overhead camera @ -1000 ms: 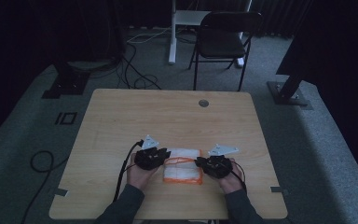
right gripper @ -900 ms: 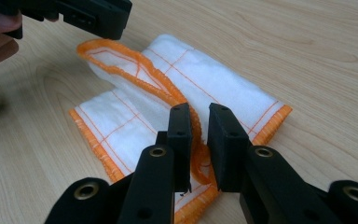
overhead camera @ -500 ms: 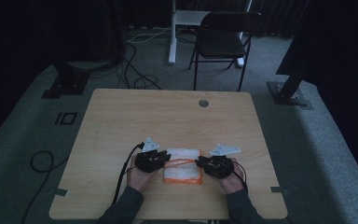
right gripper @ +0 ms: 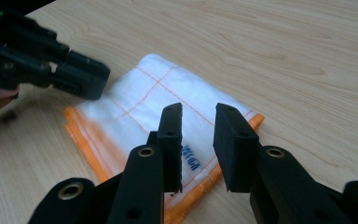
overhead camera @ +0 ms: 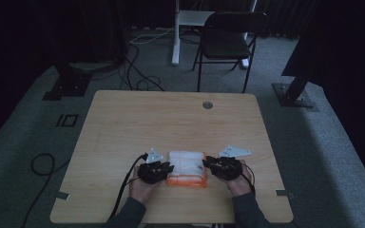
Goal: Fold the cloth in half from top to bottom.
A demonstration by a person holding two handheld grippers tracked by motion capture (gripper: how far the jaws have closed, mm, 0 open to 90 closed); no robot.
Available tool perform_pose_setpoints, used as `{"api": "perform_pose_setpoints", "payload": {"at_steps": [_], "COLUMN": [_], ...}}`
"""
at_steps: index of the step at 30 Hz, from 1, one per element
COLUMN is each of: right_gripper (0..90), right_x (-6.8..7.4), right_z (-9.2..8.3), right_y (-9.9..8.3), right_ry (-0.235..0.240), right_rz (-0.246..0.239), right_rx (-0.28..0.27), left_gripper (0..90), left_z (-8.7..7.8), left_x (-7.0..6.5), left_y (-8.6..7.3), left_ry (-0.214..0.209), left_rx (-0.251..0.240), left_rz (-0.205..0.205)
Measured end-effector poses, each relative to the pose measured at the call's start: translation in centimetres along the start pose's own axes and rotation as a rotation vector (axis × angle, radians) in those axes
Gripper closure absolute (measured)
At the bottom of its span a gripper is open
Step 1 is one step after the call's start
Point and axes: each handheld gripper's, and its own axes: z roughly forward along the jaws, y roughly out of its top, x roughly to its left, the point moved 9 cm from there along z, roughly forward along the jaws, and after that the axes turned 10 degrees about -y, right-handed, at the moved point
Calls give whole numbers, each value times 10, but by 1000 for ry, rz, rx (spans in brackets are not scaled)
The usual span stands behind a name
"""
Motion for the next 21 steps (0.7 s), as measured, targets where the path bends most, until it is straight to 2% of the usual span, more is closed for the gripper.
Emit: {"api": "perform_pose_setpoints", "payload": {"at_steps": [6, 13, 17, 21], "right_gripper": [720, 708, 702, 700], "right_x": [-7, -19, -24, -28], "right_z": [0, 1, -1, -2], "right_y": [-3, -13, -17, -20], "right_ry": [-20, -78, -91, -101], "right_rz": [14, 22, 35, 52], "right_rx": [0, 9, 8, 3], "left_gripper": [730, 715, 707, 704], "left_z": [-1, -9, -17, -26], "left_x": [-3, -3, 1, 11], "left_y": [-12, -20, -18, -17], "left_ry": [-4, 7, 36, 64], "left_rx": [8, 5, -13, -34], "left_rz": [3, 13, 43, 42]}}
